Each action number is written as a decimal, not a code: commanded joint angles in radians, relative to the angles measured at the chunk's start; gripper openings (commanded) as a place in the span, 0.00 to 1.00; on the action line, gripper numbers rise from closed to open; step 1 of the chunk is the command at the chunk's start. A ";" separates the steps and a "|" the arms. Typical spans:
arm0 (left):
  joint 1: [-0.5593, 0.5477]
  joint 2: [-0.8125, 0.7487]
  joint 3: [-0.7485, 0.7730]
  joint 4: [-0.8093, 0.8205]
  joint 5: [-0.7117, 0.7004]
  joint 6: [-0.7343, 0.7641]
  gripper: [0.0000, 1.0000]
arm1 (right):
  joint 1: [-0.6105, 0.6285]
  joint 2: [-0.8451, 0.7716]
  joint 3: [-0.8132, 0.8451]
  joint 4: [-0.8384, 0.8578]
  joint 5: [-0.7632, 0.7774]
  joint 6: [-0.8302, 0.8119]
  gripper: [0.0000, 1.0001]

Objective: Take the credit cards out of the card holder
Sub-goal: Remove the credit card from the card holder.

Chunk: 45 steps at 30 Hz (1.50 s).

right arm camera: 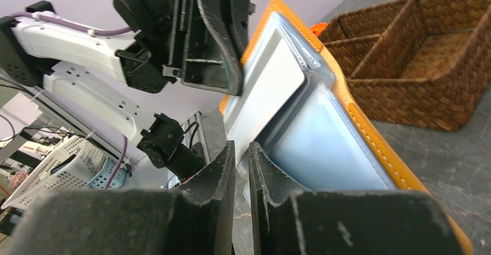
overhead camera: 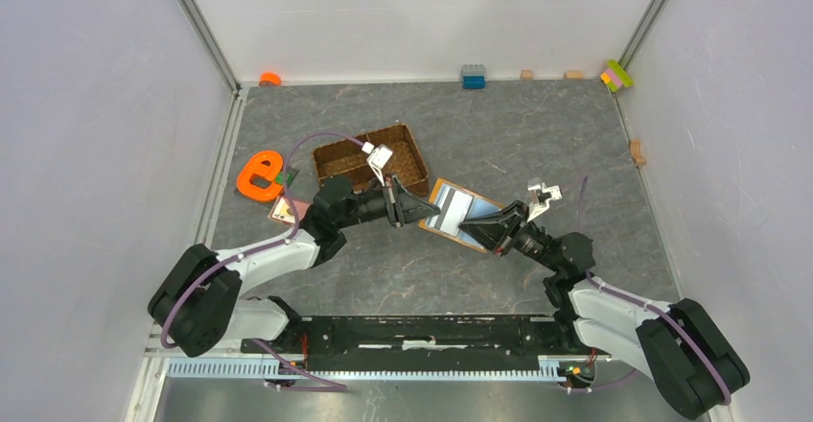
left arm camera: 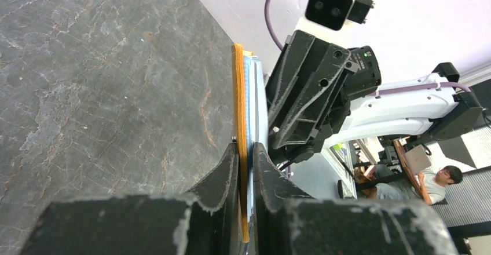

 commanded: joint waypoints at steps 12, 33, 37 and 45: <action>-0.027 0.052 0.043 0.061 0.054 -0.017 0.02 | 0.012 0.025 0.001 0.305 -0.087 0.098 0.26; -0.086 0.088 0.078 0.145 0.168 -0.030 0.02 | 0.009 0.020 0.023 0.071 -0.001 0.025 0.17; -0.085 0.086 0.078 0.136 0.162 -0.028 0.02 | -0.014 -0.010 0.007 0.040 0.031 0.020 0.07; -0.071 0.074 0.069 0.138 0.147 -0.039 0.03 | -0.044 -0.024 0.001 0.010 0.035 0.020 0.00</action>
